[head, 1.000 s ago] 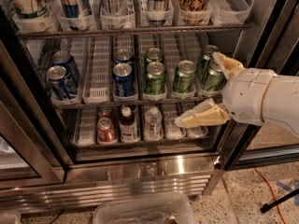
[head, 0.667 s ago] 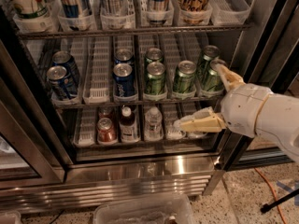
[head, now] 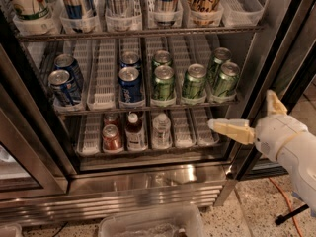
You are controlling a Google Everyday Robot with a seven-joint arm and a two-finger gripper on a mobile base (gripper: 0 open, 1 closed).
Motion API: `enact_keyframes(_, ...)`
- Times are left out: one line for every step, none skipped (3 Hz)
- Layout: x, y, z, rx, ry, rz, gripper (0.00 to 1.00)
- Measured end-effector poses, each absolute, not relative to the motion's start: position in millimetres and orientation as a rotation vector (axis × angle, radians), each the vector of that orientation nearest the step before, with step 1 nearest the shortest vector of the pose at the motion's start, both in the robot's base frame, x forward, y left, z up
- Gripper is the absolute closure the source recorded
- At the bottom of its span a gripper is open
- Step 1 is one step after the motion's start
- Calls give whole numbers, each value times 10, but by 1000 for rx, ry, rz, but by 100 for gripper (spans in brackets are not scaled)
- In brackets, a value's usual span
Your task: Pick green can from middle shelf of fridge
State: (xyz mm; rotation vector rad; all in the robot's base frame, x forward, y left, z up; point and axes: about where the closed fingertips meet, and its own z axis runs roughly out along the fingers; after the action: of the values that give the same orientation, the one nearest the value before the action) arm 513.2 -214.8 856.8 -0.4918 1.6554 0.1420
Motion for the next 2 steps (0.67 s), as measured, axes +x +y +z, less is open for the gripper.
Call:
enact_keyframes(5091, -2359, 8362, -400, 1682, 131, 0)
enact_keyframes(5091, -2355, 8362, -400, 1681, 132, 0)
